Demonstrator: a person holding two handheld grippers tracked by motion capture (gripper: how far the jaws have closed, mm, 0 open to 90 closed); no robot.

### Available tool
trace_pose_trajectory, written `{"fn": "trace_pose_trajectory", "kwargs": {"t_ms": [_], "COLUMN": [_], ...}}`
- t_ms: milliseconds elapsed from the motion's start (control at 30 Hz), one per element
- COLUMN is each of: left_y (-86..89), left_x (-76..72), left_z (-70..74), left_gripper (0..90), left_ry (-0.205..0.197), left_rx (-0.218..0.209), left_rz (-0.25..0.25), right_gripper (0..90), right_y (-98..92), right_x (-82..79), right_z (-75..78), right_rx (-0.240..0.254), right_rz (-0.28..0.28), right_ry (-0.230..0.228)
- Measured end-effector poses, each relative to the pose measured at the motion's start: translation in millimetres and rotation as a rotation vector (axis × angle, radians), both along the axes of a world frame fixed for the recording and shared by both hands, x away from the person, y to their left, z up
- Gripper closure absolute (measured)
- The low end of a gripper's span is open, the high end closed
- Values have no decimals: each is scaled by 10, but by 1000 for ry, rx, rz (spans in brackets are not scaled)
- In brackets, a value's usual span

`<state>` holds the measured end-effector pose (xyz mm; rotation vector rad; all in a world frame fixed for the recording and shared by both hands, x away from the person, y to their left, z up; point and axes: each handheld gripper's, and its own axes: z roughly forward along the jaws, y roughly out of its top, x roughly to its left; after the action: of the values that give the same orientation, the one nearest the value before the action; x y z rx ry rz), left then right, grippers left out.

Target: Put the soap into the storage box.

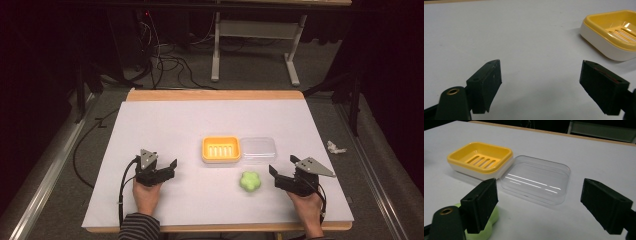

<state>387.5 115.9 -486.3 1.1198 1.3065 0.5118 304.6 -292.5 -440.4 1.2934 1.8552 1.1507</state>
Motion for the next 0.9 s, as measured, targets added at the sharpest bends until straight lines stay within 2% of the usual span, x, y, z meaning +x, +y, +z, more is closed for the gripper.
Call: {"fn": "trace_pose_trajectory", "kwargs": {"t_ms": [200,467,733,900], "left_y": [1,1,1,2], "left_x": [-1,-1,0,3], "left_z": [-1,1,1,0], "left_gripper": [178,174,174,174], "left_ry": [-1,-4,-2,0], "left_rx": [2,-1,-3,-2], "left_rz": [0,1,1,3], "right_gripper": [147,159,160,156], "right_y": [159,321,502,611], "right_x": [-35,-57,-55,-25], "right_z": [41,81,38,-13], "right_rx": [-10,-54,-88,-132], "right_rz": [48,120,175,199], "right_ry": [18,98,154,181]}}
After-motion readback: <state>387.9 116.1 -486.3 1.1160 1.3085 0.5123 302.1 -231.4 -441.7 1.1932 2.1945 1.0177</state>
